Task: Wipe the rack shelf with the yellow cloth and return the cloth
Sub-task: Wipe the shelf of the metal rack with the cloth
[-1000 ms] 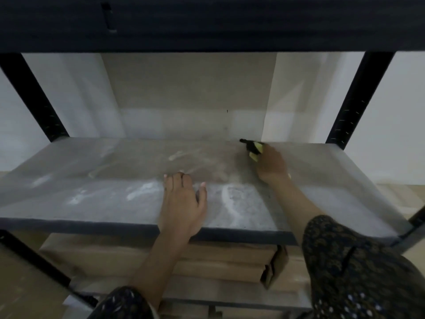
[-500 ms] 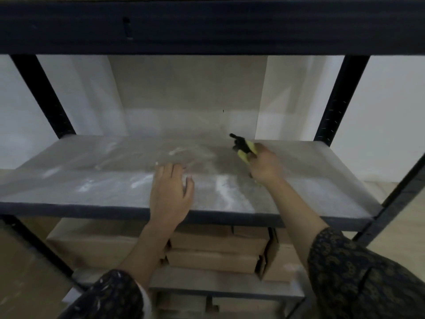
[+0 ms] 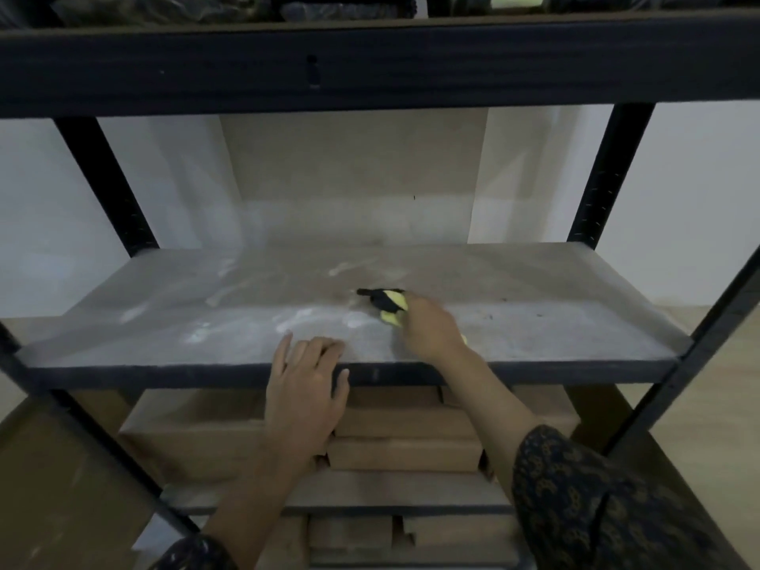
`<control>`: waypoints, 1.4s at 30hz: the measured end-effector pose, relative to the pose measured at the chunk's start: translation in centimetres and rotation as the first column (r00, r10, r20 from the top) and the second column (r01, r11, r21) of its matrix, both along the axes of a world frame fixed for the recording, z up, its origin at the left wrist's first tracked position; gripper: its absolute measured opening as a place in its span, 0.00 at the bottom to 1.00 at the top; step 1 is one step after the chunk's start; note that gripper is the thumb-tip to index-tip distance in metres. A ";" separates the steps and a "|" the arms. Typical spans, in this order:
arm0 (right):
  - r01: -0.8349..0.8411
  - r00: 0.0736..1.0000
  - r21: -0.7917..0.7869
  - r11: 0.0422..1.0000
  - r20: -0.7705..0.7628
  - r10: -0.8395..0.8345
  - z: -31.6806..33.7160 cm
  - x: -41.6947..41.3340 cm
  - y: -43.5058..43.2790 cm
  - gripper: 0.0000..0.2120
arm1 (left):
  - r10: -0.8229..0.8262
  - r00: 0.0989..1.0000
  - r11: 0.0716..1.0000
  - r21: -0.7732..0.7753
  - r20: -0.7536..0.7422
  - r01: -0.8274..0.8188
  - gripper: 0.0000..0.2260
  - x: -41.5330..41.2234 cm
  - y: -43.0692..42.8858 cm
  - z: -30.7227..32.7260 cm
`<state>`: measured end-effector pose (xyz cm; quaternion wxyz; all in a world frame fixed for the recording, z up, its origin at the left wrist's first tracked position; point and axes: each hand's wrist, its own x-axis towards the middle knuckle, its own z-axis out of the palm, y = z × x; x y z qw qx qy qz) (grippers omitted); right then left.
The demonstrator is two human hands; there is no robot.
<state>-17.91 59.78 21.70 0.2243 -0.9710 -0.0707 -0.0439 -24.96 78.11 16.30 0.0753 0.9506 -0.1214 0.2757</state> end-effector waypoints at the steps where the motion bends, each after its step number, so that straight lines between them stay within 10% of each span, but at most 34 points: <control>1: -0.010 1.000 0.053 0.999 -0.002 0.010 0.3 -0.2 -0.1 0.14 | -0.002 1.000 1.000 -0.004 0.006 0.002 0.13 0.0 0.0 0.0; 8: 0.436 0.897 0.136 0.890 0.013 -0.442 1.0 -1.2 -6.9 0.13 | -0.053 0.999 0.998 -0.045 0.008 0.053 0.11 0.4 0.2 -0.2; 14: 0.320 0.942 -0.034 0.947 0.115 -0.315 -0.7 -4.4 -1.2 0.15 | -0.071 0.997 0.993 -0.099 -0.006 0.070 0.11 0.6 0.5 -0.4; 19: 0.116 0.992 0.158 0.981 0.037 -0.123 0.0 -5.8 1.1 0.14 | -0.102 0.995 0.984 -0.148 -0.021 0.098 0.10 0.1 0.9 0.2; 25: 0.483 0.855 0.170 0.859 0.122 -0.504 -0.3 -6.4 -5.0 0.14 | -0.089 0.995 0.989 -0.115 0.047 0.094 0.08 -0.1 3.6 0.0; 29: 0.431 0.875 0.005 0.902 0.243 -0.419 -2.5 -7.2 -2.0 0.16 | -0.107 0.992 0.982 -0.146 0.067 0.116 0.08 -0.2 3.8 -0.8; 35: 0.163 0.968 0.220 0.962 0.155 -0.199 -1.8 -9.1 3.6 0.15 | -0.102 0.991 0.976 -0.182 0.088 0.117 0.10 -0.4 3.6 -1.1; 38: 0.284 0.927 0.345 0.895 0.140 -0.348 -0.8 -7.9 0.4 0.12 | -0.109 0.989 0.974 -0.187 0.099 0.126 0.10 -0.4 3.8 -1.3; 42: 0.496 0.845 0.129 0.858 0.154 -0.512 -1.1 -6.7 -2.4 0.13 | -0.110 0.989 0.973 -0.192 0.096 0.127 0.10 -0.1 3.8 -1.4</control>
